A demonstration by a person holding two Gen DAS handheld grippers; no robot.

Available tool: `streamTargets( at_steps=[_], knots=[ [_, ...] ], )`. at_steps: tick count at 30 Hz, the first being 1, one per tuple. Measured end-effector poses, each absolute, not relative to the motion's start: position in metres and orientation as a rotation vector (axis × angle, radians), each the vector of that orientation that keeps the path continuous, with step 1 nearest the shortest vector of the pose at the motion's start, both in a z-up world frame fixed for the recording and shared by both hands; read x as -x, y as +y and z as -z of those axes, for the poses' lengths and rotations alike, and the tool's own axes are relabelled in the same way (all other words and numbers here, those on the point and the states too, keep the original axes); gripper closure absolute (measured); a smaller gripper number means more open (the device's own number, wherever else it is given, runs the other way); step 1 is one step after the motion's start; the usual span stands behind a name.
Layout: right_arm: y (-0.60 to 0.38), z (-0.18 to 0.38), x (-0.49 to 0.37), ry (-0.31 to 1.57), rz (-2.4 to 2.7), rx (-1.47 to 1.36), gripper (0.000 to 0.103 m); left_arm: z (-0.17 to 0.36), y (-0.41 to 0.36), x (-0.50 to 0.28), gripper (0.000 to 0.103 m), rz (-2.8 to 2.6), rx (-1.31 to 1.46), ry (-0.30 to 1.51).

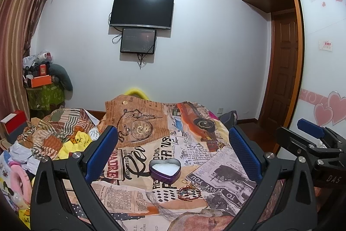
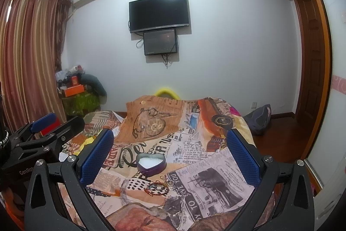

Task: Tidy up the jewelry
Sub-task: 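Move both tools down toward the jewelry beside the purple heart tin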

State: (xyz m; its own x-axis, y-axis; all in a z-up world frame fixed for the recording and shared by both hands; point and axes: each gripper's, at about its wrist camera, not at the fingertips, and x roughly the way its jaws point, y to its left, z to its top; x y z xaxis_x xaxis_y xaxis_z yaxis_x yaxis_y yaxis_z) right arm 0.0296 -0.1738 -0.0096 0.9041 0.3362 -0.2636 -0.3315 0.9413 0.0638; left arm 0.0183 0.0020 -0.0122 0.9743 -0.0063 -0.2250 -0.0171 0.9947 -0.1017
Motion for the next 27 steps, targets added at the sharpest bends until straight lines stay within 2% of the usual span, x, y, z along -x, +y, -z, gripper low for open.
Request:
streamTargets(
  at_steps=[11, 22, 25, 27],
  knots=[
    [-0.175, 0.028, -0.06, 0.341, -0.314, 0.008, 0.0, 0.03, 0.002, -0.058, 0.0, 0.009, 0.093, 0.322],
    [-0.188, 0.078, -0.111, 0.525, -0.262, 0.03, 0.0, 0.088, 0.015, -0.124, 0.0, 0.03, 0.127, 0.557],
    [-0.193, 0.092, -0.122, 0.586, -0.253, 0.039, 0.0, 0.108, 0.018, -0.139, 0.004, 0.042, 0.13, 0.636],
    [-0.195, 0.101, -0.131, 0.63, -0.258, 0.042, 0.0, 0.121, 0.017, -0.149, 0.012, 0.057, 0.117, 0.696]
  ],
)
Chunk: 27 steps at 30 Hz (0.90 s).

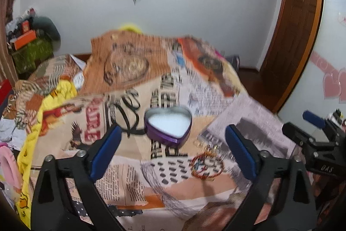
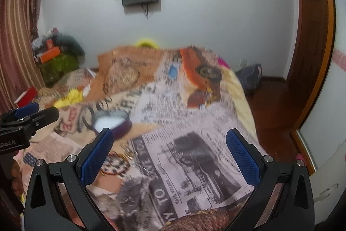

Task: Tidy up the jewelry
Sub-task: 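Move both tools down toward the jewelry beside the purple heart tin, then grasp a silver ring with the left tool while the right tool grasps a small silver ring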

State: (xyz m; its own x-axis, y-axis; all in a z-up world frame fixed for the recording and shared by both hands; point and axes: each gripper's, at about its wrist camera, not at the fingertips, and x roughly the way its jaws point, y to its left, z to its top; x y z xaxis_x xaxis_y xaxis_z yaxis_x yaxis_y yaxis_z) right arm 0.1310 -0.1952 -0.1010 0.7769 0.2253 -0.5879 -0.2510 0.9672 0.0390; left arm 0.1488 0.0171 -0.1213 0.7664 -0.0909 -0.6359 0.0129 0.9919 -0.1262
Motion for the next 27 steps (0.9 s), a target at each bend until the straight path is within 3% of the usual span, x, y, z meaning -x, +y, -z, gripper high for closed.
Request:
streamTargets(
  at_steps=[5, 9, 12, 15, 20, 22, 24, 27],
  knots=[
    [-0.196, 0.122, -0.144, 0.72, -0.276, 0.08, 0.0, 0.148, 0.01, -0.163, 0.016, 0.087, 0.071, 0.793],
    [-0.192, 0.136, -0.152, 0.775, -0.307, 0.11, 0.0, 0.164, 0.001, -0.172, 0.028, 0.123, 0.038, 0.861],
    [-0.187, 0.145, -0.155, 0.803, -0.334, 0.116, 0.001, 0.171, -0.006, -0.177, 0.031, 0.16, 0.02, 0.897],
    [-0.182, 0.151, -0.16, 0.825, -0.366, 0.122, 0.008, 0.175, -0.013, -0.182, 0.037, 0.196, 0.006, 0.926],
    [-0.172, 0.16, -0.169, 0.887, -0.452, 0.125, 0.04, 0.182, -0.023, -0.187, 0.042, 0.281, -0.006, 0.975],
    [-0.168, 0.164, -0.172, 0.902, -0.472, 0.134, 0.047, 0.187, -0.028, -0.19, 0.051, 0.314, -0.005, 1.001],
    [-0.165, 0.167, -0.173, 0.919, -0.492, 0.141, 0.052, 0.19, -0.031, -0.193, 0.068, 0.336, -0.003, 1.023],
    [-0.163, 0.17, -0.174, 0.936, -0.515, 0.139, 0.058, 0.194, -0.037, -0.194, 0.076, 0.363, -0.008, 1.036]
  ],
)
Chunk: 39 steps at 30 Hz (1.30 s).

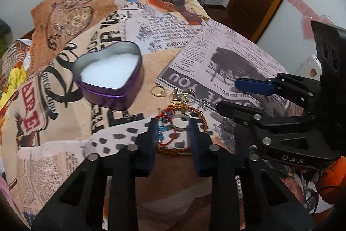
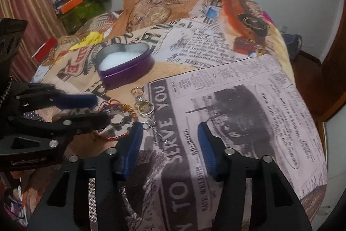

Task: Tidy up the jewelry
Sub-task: 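Grasp a silver ring with the left tool while the right tool grasps a small silver ring, then carry both held rings over the purple heart tin with both tools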

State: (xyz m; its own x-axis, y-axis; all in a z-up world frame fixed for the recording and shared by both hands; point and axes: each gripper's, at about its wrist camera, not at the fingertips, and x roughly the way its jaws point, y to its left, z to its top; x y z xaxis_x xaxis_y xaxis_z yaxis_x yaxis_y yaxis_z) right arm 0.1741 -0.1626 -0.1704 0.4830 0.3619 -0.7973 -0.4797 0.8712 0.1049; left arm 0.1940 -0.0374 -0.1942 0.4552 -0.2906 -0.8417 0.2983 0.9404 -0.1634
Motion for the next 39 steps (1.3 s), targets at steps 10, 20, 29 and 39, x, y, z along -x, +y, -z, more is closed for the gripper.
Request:
streamTargets(
  at_steps=[10, 20, 29, 39],
  knots=[
    [-0.16, 0.174, -0.18, 0.953, -0.566, 0.134, 0.078, 0.204, -0.047, -0.202, 0.078, 0.389, -0.02, 1.052],
    [-0.147, 0.185, -0.189, 0.978, -0.616, 0.153, 0.079, 0.208, -0.044, -0.208, 0.078, 0.386, -0.006, 1.045],
    [-0.145, 0.188, -0.188, 0.967, -0.634, 0.163, 0.094, 0.209, -0.047, -0.21, 0.078, 0.388, -0.028, 1.033],
    [-0.156, 0.177, -0.186, 0.948, -0.602, 0.124, 0.094, 0.21, -0.05, -0.211, 0.082, 0.369, -0.063, 1.005]
  ],
)
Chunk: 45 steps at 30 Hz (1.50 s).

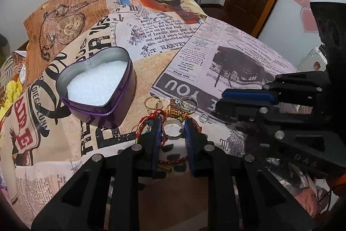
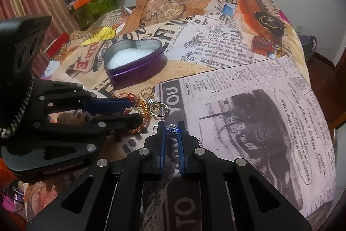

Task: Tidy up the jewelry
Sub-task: 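Carry both held rings over the purple heart tin with both tools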

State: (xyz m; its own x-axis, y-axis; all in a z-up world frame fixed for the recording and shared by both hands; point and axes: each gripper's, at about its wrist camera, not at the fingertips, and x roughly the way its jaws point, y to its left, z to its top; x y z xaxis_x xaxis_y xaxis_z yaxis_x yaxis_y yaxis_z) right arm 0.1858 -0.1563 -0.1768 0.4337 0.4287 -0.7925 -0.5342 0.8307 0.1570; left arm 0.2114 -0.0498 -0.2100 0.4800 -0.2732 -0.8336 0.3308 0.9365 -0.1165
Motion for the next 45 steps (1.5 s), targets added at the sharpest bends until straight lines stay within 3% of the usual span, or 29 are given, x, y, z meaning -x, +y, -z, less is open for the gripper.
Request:
streamTargets(
  at_steps=[27, 45],
  knots=[
    [-0.137, 0.104, -0.169, 0.772, -0.565, 0.109, 0.094, 0.135, 0.01, -0.175, 0.082, 0.254, 0.037, 0.802],
    [-0.114, 0.092, -0.203, 0.715, -0.572, 0.056, 0.094, 0.136, 0.045, -0.206, 0.082, 0.189, 0.087, 0.75]
  ],
)
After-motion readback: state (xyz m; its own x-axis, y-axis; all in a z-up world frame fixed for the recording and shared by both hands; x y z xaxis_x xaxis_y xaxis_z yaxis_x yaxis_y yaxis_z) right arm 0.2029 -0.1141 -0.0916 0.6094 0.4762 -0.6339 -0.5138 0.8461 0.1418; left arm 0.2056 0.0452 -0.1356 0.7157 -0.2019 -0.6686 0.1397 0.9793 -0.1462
